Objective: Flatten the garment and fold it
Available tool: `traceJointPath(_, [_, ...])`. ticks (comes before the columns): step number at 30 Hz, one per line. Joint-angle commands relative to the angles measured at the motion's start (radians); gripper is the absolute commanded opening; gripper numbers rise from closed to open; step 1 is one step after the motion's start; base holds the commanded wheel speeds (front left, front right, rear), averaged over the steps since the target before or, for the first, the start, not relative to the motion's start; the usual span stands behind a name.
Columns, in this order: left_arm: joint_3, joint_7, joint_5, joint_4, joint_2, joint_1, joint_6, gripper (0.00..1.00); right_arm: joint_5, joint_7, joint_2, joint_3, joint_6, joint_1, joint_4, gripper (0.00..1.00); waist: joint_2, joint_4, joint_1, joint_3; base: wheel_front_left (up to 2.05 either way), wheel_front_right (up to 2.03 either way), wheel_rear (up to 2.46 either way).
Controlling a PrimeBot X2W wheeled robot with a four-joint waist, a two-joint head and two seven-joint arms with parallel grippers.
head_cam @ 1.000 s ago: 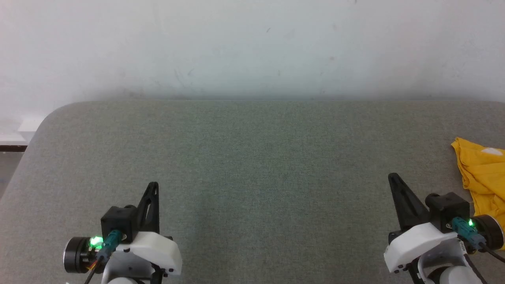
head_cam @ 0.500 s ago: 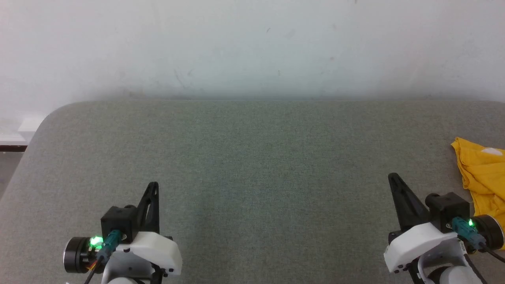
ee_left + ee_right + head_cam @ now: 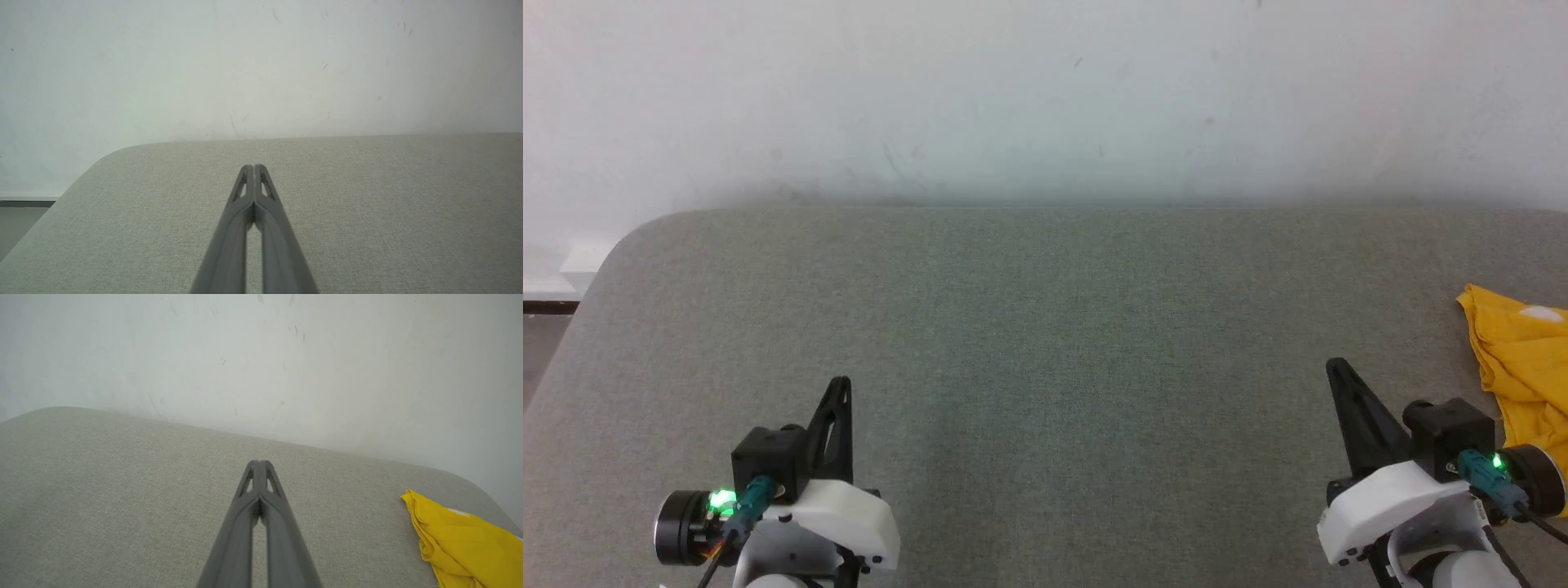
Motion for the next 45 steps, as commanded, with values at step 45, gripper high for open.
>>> traceJointPath(45, [0.004, 0.000, 0.006, 0.002, -0.004, -0.012, -0.002, 0.00, -0.008, 0.000, 0.003, 0.000, -0.002, -0.011, -0.005, 0.00, -0.0001, 0.000, 0.0000, 0.000, 0.00, 0.00, 0.00])
